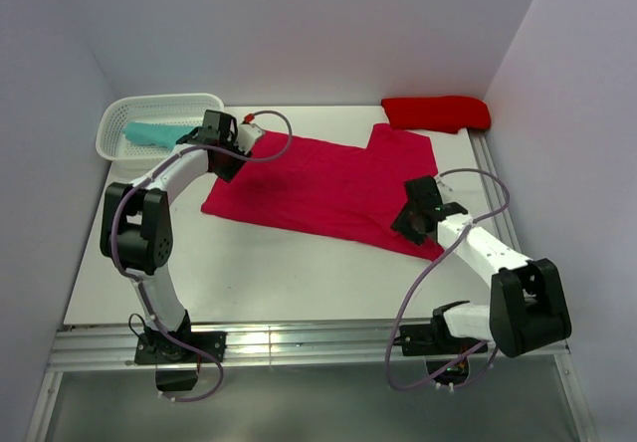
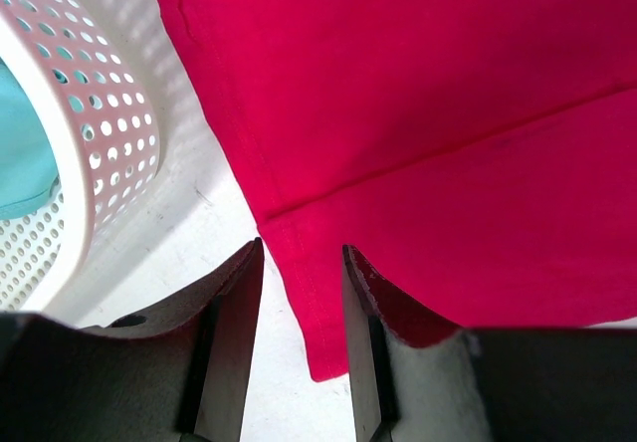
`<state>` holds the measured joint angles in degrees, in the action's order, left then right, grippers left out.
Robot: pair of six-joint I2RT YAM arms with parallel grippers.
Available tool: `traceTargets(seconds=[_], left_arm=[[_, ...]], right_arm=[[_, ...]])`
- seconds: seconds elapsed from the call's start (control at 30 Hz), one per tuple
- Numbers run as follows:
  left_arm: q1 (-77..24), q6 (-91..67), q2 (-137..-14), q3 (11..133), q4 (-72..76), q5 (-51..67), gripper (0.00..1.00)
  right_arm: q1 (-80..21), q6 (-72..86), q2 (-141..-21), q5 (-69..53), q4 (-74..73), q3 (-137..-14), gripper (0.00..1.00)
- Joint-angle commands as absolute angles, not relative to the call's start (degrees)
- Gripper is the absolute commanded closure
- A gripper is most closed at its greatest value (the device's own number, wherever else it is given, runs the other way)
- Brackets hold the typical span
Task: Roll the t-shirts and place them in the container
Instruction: Fold the tshirt
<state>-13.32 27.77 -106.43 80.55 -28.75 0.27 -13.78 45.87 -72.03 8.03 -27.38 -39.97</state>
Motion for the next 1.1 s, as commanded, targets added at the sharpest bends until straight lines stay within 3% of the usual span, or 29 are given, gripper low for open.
traceTargets(seconds=[0.0,0.23,0.5,0.83,1.07], left_arm=[[-13.62,27.25,-102.75,79.72,-29.27,2.02,0.58],[-13.71,27.51,-101.87,78.93,-29.18,1.67,0.58],[-13.71,27.69,-101.78,78.75,-29.18,1.32,0.59],[-13.71,27.77,-101.78,78.92,-29.35,0.97,0.59],[-13.62,28.3,-102.13,79.1,-29.53,0.61,0.6]], right_arm=[[-14.94,49.83,-71.98,7.65,-22.24,-37.97,0.54],[-15.65,51.15,-74.88,8.17,-20.04,-38.14,0.54],[-15.64,50.98,-77.52,8.7,-19.6,-39.37,0.62],[-15.56,49.31,-80.68,9.75,-21.71,-45.34,0.92],[-15.12,47.11,-87.0,9.76,-23.38,-53.16,1.0]])
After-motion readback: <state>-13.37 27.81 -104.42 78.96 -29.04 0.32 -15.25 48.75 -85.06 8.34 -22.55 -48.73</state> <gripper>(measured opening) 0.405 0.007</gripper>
